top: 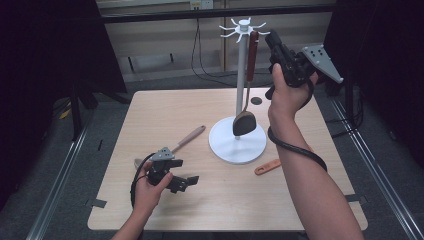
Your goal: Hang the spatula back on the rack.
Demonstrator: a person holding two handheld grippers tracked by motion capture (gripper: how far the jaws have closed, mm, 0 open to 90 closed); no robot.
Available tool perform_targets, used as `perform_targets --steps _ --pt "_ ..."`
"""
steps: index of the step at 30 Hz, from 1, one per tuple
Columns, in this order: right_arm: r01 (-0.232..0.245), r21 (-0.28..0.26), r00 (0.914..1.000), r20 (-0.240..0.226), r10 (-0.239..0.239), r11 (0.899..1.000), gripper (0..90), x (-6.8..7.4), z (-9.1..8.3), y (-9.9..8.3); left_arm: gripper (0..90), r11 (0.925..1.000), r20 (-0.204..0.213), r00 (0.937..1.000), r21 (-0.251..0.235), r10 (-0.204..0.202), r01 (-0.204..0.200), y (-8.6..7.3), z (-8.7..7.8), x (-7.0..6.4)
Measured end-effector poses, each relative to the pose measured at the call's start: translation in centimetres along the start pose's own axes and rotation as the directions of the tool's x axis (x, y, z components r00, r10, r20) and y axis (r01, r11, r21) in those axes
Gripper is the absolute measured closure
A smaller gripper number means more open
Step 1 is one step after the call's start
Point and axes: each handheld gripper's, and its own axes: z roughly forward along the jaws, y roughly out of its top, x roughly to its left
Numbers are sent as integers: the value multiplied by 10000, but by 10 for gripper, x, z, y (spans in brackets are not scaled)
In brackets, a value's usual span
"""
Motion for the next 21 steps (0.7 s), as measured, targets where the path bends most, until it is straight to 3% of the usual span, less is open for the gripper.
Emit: perform_targets --steps 21 --pt "295 -72 9976 -629 -299 9995 900 18 -5 -2 39 10000 67 9999 -11 94 -93 1 1 -2"
